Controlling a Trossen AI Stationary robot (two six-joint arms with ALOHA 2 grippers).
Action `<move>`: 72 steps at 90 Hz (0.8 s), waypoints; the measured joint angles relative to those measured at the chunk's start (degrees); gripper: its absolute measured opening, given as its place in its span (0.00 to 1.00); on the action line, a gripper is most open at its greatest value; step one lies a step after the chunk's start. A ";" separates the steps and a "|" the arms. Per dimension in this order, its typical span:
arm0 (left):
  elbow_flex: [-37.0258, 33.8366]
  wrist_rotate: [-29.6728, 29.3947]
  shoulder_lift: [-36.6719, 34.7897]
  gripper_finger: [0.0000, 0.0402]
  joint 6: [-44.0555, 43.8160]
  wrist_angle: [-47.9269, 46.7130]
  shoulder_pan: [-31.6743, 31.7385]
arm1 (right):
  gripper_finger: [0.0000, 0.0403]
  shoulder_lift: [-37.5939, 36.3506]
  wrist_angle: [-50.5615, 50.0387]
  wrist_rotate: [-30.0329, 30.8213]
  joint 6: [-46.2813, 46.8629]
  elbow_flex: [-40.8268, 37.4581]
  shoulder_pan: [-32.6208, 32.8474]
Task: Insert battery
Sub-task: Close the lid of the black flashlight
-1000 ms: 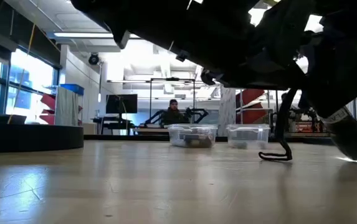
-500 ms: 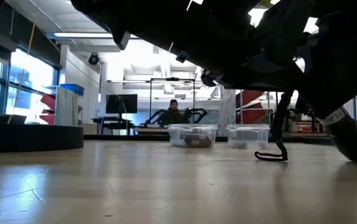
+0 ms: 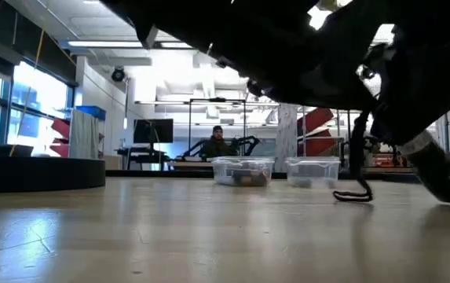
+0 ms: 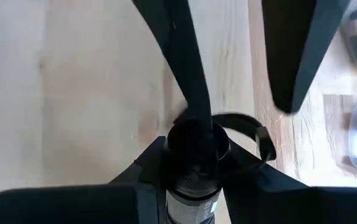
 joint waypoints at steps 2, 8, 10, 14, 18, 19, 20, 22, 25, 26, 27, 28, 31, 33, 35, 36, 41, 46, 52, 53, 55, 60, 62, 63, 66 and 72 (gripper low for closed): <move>-0.05 -0.58 -0.61 0.34 0.16 -1.30 -0.19 | 0.20 -0.09 -0.25 0.00 -0.05 -0.02 0.00; 0.04 -2.55 -2.94 0.34 -0.14 -5.88 -0.71 | 0.20 -0.36 -0.57 -0.49 -0.24 -0.02 0.08; 0.11 -3.24 -3.58 0.34 -0.78 -7.58 -0.92 | 0.20 -0.43 -0.78 -0.53 -0.27 -0.02 0.11; 0.21 -4.20 -5.01 0.34 -2.03 -12.12 -1.39 | 0.20 -0.47 -1.74 -0.82 -0.30 -0.02 0.13; 0.16 -4.85 -6.18 0.34 -3.63 -17.32 -1.89 | 0.20 -0.50 -3.02 -0.86 -0.71 -0.02 -0.14; 0.15 -4.91 -6.50 0.34 -4.09 -18.65 -2.03 | 0.20 -0.50 -3.46 -0.81 -0.96 -0.02 -0.21; 0.13 -4.96 -6.82 0.34 -4.53 -20.02 -2.17 | 0.20 -0.50 -3.93 -0.72 -1.31 -0.01 -0.27; 0.04 -5.21 -7.23 0.34 -5.45 -22.36 -2.45 | 0.20 -0.50 -5.07 -0.49 -1.77 0.06 -0.42; 0.03 -5.83 -7.94 0.34 -7.19 -25.73 -2.90 | 0.20 -0.50 -7.24 -0.05 -2.53 0.20 -0.75; 0.00 -6.02 -8.25 0.34 -7.72 -26.66 -3.13 | 0.20 -0.50 -7.95 0.04 -2.84 0.24 -0.93; -0.09 -6.32 -8.61 0.34 -8.23 -27.60 -3.32 | 0.20 -0.50 -8.64 0.09 -3.10 0.26 -1.14; -0.21 -6.67 -8.96 0.34 -8.72 -28.53 -3.49 | 0.20 -0.50 -9.15 0.17 -3.23 0.28 -1.36; -0.59 -7.97 -9.56 0.34 -10.34 -31.22 -3.98 | 0.20 -0.50 -10.51 0.03 -4.16 0.32 -2.21; -1.04 -8.78 -10.12 0.34 -11.48 -32.31 -4.26 | 0.20 -0.50 -11.46 -0.31 -4.59 0.39 -2.88; -1.49 -9.44 -10.63 0.34 -12.62 -33.57 -4.54 | 0.20 -0.50 -12.55 -0.54 -5.24 0.42 -3.57; -1.77 -9.79 -10.83 0.34 -13.22 -34.23 -4.68 | 0.20 -0.50 -13.20 -0.65 -5.56 0.42 -3.93; -3.35 -10.50 -11.62 0.34 -16.91 -37.65 -5.22 | 0.20 -0.47 -16.28 -0.93 -7.45 0.42 -5.99; -5.31 -10.46 -12.52 0.34 -20.45 -40.02 -5.69 | 0.20 -0.21 -18.73 -1.10 -9.45 0.42 -8.14; -7.35 -10.54 -13.85 0.34 -24.19 -41.23 -6.09 | 0.20 -0.06 -19.37 -1.56 -11.95 0.41 -10.88; -7.64 -10.57 -14.08 0.34 -24.72 -41.18 -6.15 | 0.20 -0.06 -19.38 -1.75 -12.45 0.41 -11.38; -8.24 -10.61 -14.47 0.34 -25.70 -40.98 -6.29 | 0.20 -0.06 -19.33 -2.11 -13.58 0.41 -12.35; -9.60 -10.39 -15.17 0.34 -27.64 -40.80 -6.63 | 0.22 -0.08 -18.95 -2.97 -16.18 0.30 -14.74; -9.91 -10.02 -15.17 0.34 -28.26 -40.92 -6.74 | 0.23 -0.10 -18.40 -3.14 -17.21 -0.01 -15.68; -10.01 -9.80 -15.17 0.34 -28.50 -40.97 -6.81 | 0.24 -0.08 -18.18 -3.38 -17.57 -0.19 -16.15; -10.23 -8.96 -15.19 0.34 -29.08 -41.06 -7.08 | 0.27 -0.08 -17.35 -4.05 -18.77 -0.80 -17.51; -10.28 -7.77 -15.26 0.34 -29.29 -41.29 -7.68 | 0.30 -0.08 -15.15 -5.76 -20.86 -2.63 -20.26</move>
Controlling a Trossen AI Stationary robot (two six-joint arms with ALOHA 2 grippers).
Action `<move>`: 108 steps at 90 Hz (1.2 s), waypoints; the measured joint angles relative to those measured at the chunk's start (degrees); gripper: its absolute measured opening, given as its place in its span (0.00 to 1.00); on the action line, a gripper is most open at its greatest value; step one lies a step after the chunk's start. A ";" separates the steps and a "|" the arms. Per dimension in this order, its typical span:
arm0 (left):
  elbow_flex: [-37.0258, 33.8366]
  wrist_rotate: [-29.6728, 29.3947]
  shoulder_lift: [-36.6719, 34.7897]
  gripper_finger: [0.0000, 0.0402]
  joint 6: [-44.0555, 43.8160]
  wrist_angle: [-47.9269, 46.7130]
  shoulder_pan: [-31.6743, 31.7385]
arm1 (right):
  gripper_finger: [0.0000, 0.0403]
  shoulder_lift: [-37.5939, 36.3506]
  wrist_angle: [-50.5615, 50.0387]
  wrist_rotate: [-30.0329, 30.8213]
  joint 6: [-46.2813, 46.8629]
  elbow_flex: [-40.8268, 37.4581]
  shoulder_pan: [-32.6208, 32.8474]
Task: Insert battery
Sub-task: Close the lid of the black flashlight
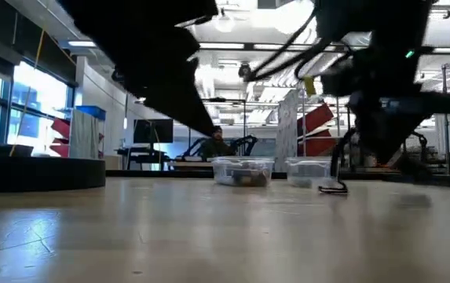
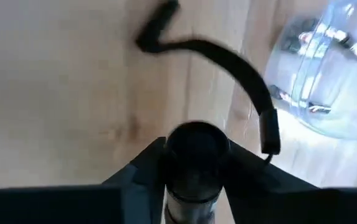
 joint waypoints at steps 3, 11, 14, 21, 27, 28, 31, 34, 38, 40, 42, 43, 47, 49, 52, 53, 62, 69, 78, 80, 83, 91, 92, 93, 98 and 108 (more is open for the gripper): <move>0.06 0.39 -0.13 0.34 -0.03 0.23 -0.36 | 0.31 0.00 1.19 -1.34 -0.79 -1.29 -1.20; 0.10 0.55 -0.25 0.34 -0.03 0.06 -1.50 | 0.31 0.02 3.33 -3.05 -1.67 -4.98 -3.82; 0.09 0.67 -0.25 0.34 -0.03 -0.14 -1.83 | 0.31 0.01 3.76 -3.45 -1.70 -6.18 -4.61; 0.22 0.97 -0.70 0.34 -0.05 -1.36 -2.78 | 0.29 -0.22 3.87 -4.09 -1.48 -8.47 -5.60; 0.50 1.54 -1.53 0.34 -0.58 -3.58 -3.41 | 0.29 -0.66 4.25 -4.49 -0.69 -9.59 -6.01; 0.51 1.68 -1.74 0.34 -0.72 -4.00 -3.50 | 0.29 -0.75 4.27 -4.52 -0.53 -9.69 -6.06; 0.53 1.98 -2.44 0.34 -1.58 -5.42 -3.80 | 0.29 -1.00 4.40 -4.68 -0.05 -10.06 -6.15; 0.53 1.98 -3.21 0.34 -2.56 -7.01 -4.09 | 0.29 -1.31 4.39 -4.77 0.33 -10.26 -6.19; 0.53 2.24 -4.38 0.34 -3.66 -8.45 -4.54 | 0.29 -1.75 4.32 -4.79 1.06 -10.42 -6.19; 0.53 2.71 -5.00 0.34 -4.02 -9.32 -4.77 | 0.29 -2.01 4.22 -4.90 1.15 -10.44 -6.19; 0.53 3.33 -5.58 0.34 -4.30 -10.24 -5.02 | 0.29 -2.42 3.90 -5.04 1.29 -10.54 -6.19; 0.53 3.73 -5.91 0.34 -4.41 -10.74 -5.11 | 0.29 -2.59 3.60 -5.14 1.33 -10.58 -6.19; 0.53 5.63 -7.17 0.34 -4.79 -12.59 -5.74 | 0.29 -3.38 1.62 -5.83 1.52 -10.78 -6.21; 0.53 6.67 -7.67 0.34 -5.10 -13.43 -6.09 | 0.29 -3.80 0.68 -6.03 1.93 -10.83 -6.21; 0.53 8.77 -8.46 0.34 -5.74 -14.45 -6.70 | 0.29 -4.43 -0.23 -5.97 2.79 -10.85 -6.21; 0.54 9.43 -8.73 0.34 -5.94 -14.77 -6.92 | 0.29 -4.63 -0.53 -5.98 3.10 -10.83 -6.21; 0.53 16.39 -10.64 0.34 -7.19 -16.14 -8.77 | 0.29 -6.31 -4.80 -6.04 5.67 -10.77 -6.21; 0.55 22.07 -11.11 0.34 -8.78 -16.85 -10.20 | 0.29 -7.63 -7.36 -6.33 7.52 -10.77 -5.58; 0.55 29.55 -11.09 0.34 -13.14 -19.74 -11.75 | 0.29 -9.32 -8.84 -7.19 9.51 -10.77 -4.47; 0.55 31.13 -11.09 0.34 -14.37 -20.82 -12.10 | 0.29 -9.77 -9.17 -7.31 10.08 -10.77 -4.17; 0.55 33.77 -11.09 0.34 -16.76 -22.72 -12.62 | 0.29 -10.40 -9.44 -7.43 10.95 -10.77 -3.65; 0.55 40.80 -11.09 0.34 -22.97 -28.51 -13.93 | 0.29 -12.31 -9.33 -7.56 14.59 -10.77 -2.13; 0.55 41.65 -11.09 0.34 -23.65 -29.17 -14.09 | 0.29 -12.62 -9.26 -7.55 15.17 -10.77 -1.88; 0.55 42.46 -11.09 0.34 -24.19 -29.80 -14.22 | 0.29 -12.97 -9.11 -7.55 15.79 -10.77 -1.65; 0.84 46.14 -11.18 0.34 -26.20 -33.09 -15.10 | 0.29 -14.64 -8.42 -7.55 18.82 -10.73 -0.10; 1.59 50.74 -11.18 0.34 -27.02 -35.83 -16.66 | 0.29 -17.79 -5.16 -7.43 24.75 -10.72 4.34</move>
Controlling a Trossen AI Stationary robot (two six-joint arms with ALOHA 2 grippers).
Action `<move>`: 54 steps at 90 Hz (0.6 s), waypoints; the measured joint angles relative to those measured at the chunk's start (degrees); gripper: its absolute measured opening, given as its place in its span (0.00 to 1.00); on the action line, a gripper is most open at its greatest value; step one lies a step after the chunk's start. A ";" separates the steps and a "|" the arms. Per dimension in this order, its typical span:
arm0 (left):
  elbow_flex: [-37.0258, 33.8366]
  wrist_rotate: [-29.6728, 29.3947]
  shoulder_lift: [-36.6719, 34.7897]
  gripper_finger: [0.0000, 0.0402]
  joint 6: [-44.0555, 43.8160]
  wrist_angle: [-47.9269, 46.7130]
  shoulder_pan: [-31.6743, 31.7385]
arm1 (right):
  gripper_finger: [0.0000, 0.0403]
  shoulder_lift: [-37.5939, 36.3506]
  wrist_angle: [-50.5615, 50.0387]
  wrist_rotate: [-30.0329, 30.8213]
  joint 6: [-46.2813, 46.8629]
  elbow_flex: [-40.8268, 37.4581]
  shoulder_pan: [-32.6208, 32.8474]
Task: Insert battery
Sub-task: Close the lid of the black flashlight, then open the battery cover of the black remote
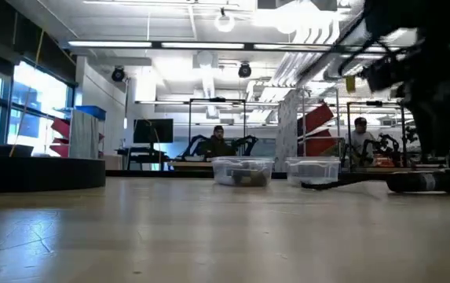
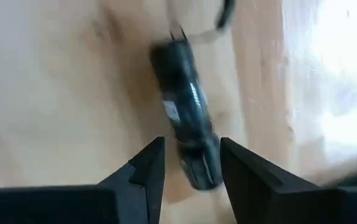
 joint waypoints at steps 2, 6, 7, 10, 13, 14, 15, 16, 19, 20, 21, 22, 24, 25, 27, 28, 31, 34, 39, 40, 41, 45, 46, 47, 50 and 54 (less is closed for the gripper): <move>0.12 0.46 0.00 0.34 0.40 -0.21 -0.37 | 0.29 -0.52 0.95 0.34 1.18 0.02 1.06; 0.43 1.78 0.00 0.34 1.08 -0.38 -1.08 | 0.29 -1.43 3.17 1.29 3.30 0.02 3.36; 0.51 2.21 0.00 0.34 1.13 -0.31 -1.20 | 0.29 -1.59 3.82 1.72 3.87 0.02 3.97; 0.84 3.40 0.00 0.34 0.95 -0.26 -1.54 | 0.29 -1.96 6.03 3.13 5.31 0.02 5.79; 1.22 4.69 0.00 0.34 -0.11 -0.30 -1.87 | 0.29 -2.07 8.65 4.87 6.49 0.02 7.73; 1.38 5.08 0.00 0.34 -0.61 -0.35 -1.96 | 0.29 -2.08 9.63 5.51 6.71 0.02 8.39; 1.55 5.41 0.00 0.34 -1.16 -0.40 -2.09 | 0.29 -2.08 10.68 6.21 6.90 0.02 9.05; 1.75 5.72 0.00 0.34 -1.80 -0.46 -2.22 | 0.29 -2.07 11.80 6.89 7.05 0.02 9.70; 2.46 6.57 0.00 0.34 -3.74 -0.65 -2.62 | 0.29 -1.92 15.57 9.14 7.27 0.02 11.60; 2.73 6.85 0.00 0.34 -4.35 -0.71 -2.77 | 0.29 -1.81 16.88 9.99 7.27 0.02 12.24; 3.00 7.03 0.00 0.34 -4.88 -0.72 -2.94 | 0.29 -1.67 18.25 10.86 7.23 0.04 12.87; 3.29 7.19 0.00 0.34 -5.39 -0.73 -3.13 | 0.29 -1.55 19.67 11.69 7.17 0.04 13.49; 3.97 7.45 0.03 0.34 -6.31 -0.74 -3.58 | 0.29 -1.27 22.54 13.29 6.87 0.06 14.67; 4.34 7.54 0.07 0.34 -6.71 -0.77 -3.79 | 0.29 -1.06 23.98 14.09 6.59 0.07 15.26; 5.09 7.60 0.20 0.34 -7.41 -0.80 -4.25 | 0.29 -0.56 27.10 15.73 6.11 0.07 16.40; 5.47 7.60 0.28 0.34 -7.77 -0.79 -4.54 | 0.29 -0.32 28.69 16.52 5.88 0.07 16.93; 6.40 7.63 0.62 0.34 -8.72 -0.83 -5.43 | 0.29 0.49 33.46 18.48 4.47 0.08 18.45; 7.21 7.67 1.11 0.34 -9.53 -1.07 -6.36 | 0.29 1.55 38.05 19.93 3.10 0.11 19.71; 8.43 7.67 2.16 0.34 -10.40 -2.07 -8.00 | 0.29 3.54 46.20 21.47 0.56 0.11 21.24; 8.64 7.67 2.40 0.34 -10.50 -2.24 -8.31 | 0.29 3.99 47.82 21.71 0.02 0.13 21.47; 8.83 7.67 2.62 0.33 -10.56 -2.40 -8.65 | 0.29 4.45 49.30 21.91 -0.46 0.17 21.71; 9.34 7.67 3.64 0.33 -10.69 -2.65 -9.95 | 0.29 6.51 54.70 22.52 -2.14 0.57 22.54; 9.37 7.67 3.87 0.33 -10.71 -2.64 -10.25 | 0.29 7.06 56.02 22.55 -2.64 0.74 22.67; 9.39 7.67 4.10 0.33 -10.75 -2.63 -10.56 | 0.29 7.63 57.22 22.60 -3.03 0.94 22.82; 9.39 7.67 4.84 0.33 -11.05 -2.56 -11.58 | 0.29 9.37 59.94 22.69 -4.18 1.76 23.21; 9.38 7.66 5.90 0.33 -11.37 -2.49 -12.65 | 0.29 11.96 62.42 22.73 -5.58 3.41 23.60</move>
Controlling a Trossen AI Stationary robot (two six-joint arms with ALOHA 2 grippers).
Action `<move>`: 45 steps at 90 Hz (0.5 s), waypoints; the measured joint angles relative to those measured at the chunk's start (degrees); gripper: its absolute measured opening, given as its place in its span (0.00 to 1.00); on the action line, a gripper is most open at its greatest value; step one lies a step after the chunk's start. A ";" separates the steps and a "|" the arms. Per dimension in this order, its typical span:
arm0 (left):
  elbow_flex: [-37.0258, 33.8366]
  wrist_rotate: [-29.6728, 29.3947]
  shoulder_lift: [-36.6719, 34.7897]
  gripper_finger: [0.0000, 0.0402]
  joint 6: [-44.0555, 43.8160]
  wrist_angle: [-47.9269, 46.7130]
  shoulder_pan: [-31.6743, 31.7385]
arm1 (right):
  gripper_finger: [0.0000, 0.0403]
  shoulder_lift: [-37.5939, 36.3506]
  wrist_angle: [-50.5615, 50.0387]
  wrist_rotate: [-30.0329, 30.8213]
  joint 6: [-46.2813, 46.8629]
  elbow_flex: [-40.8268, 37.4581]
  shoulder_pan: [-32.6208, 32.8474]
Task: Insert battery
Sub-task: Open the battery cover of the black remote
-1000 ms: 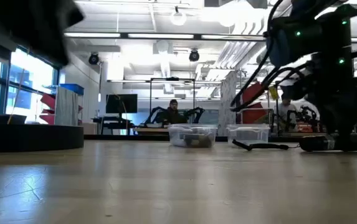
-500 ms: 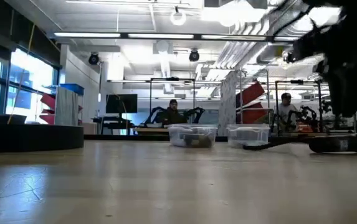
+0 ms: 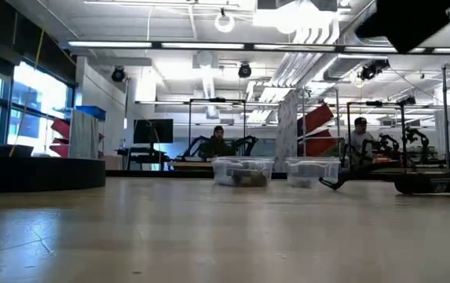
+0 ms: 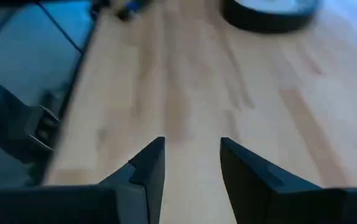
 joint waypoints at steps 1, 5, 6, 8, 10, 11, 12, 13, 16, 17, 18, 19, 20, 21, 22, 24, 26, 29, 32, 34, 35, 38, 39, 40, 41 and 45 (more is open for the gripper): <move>-0.01 0.01 0.20 0.33 -0.05 0.05 -0.21 | 0.29 0.65 0.36 -0.01 -0.24 0.52 0.07; -0.01 -0.01 0.93 0.33 -0.16 0.19 -1.12 | 0.29 3.26 1.08 0.00 -1.26 2.84 0.23; -0.01 -0.01 1.08 0.33 -0.15 0.19 -1.35 | 0.29 3.95 1.12 -0.01 -1.43 3.54 0.23; -0.01 -0.01 1.36 0.33 -0.05 0.20 -1.78 | 0.29 5.40 1.12 -0.02 -1.73 4.98 0.23; -0.01 -0.01 1.60 0.33 0.28 0.22 -2.21 | 0.29 6.87 1.16 0.01 -2.10 6.46 0.21; -0.01 -0.01 1.74 0.33 0.35 0.26 -2.41 | 0.29 7.59 1.16 0.02 -2.40 7.19 0.19; -0.01 -0.01 1.89 0.33 0.35 0.30 -2.60 | 0.29 8.30 1.14 0.02 -2.70 7.92 0.18; -0.01 -0.03 2.00 0.33 0.49 0.30 -2.79 | 0.29 9.00 1.11 0.02 -2.90 8.63 0.16; -0.01 -0.16 2.25 0.33 0.72 0.30 -3.23 | 0.29 11.20 0.83 0.03 -3.74 10.82 0.13; -0.02 -0.17 2.29 0.33 0.76 0.30 -3.34 | 0.29 11.96 0.77 0.04 -4.04 11.58 0.06; -0.03 -0.18 2.31 0.33 0.76 0.30 -3.47 | 0.29 12.67 0.76 0.04 -4.30 12.35 -0.06; -0.05 -0.22 2.32 0.33 0.83 0.28 -3.55 | 0.29 13.34 0.73 0.04 -4.65 13.08 -0.12; -0.05 -0.26 2.32 0.34 0.89 0.27 -3.63 | 0.29 14.01 0.71 0.04 -4.97 13.82 -0.23; -0.05 -0.27 2.32 0.34 0.95 0.25 -3.73 | 0.29 14.67 0.71 0.04 -5.26 14.56 -0.39; -0.04 -0.40 2.31 0.34 1.09 0.27 -3.77 | 0.29 15.37 0.74 0.03 -5.58 15.29 -0.46; -0.02 -0.63 2.26 0.34 1.51 0.36 -3.86 | 0.29 16.69 0.76 0.03 -6.29 16.74 -0.62; 0.01 -0.69 2.24 0.35 1.84 0.39 -3.95 | 0.29 18.00 0.76 0.10 -6.54 18.20 -0.80; 0.01 -0.76 2.25 0.35 2.57 0.31 -4.08 | 0.29 19.98 0.82 0.48 -7.29 20.42 -1.20; 0.01 -1.08 2.25 0.36 3.60 0.01 -4.06 | 0.29 21.79 0.82 1.13 -7.72 22.44 -1.68; 0.01 -1.13 2.25 0.37 4.32 -0.15 -4.03 | 0.29 22.92 0.81 1.57 -7.89 23.67 -2.07; 0.01 -1.16 2.25 0.37 4.85 -0.21 -4.03 | 0.29 23.45 0.78 1.78 -7.92 24.28 -2.24; 0.01 -1.60 2.25 0.38 6.29 -0.39 -4.03 | 0.29 25.11 0.76 2.25 -8.30 26.11 -2.79; 0.01 -1.74 2.25 0.38 6.83 -0.48 -4.03 | 0.29 25.59 0.73 2.29 -8.48 26.69 -2.96; 0.01 -1.91 2.25 0.39 7.36 -0.60 -4.03 | 0.29 26.07 0.71 2.31 -8.68 27.27 -3.12; 0.01 -2.15 2.25 0.39 7.78 -0.77 -4.03 | 0.29 26.59 0.73 2.31 -8.95 27.87 -3.27; 0.01 -3.57 2.25 0.40 9.54 -1.74 -4.03 | 0.29 28.26 0.76 2.30 -9.74 30.04 -3.91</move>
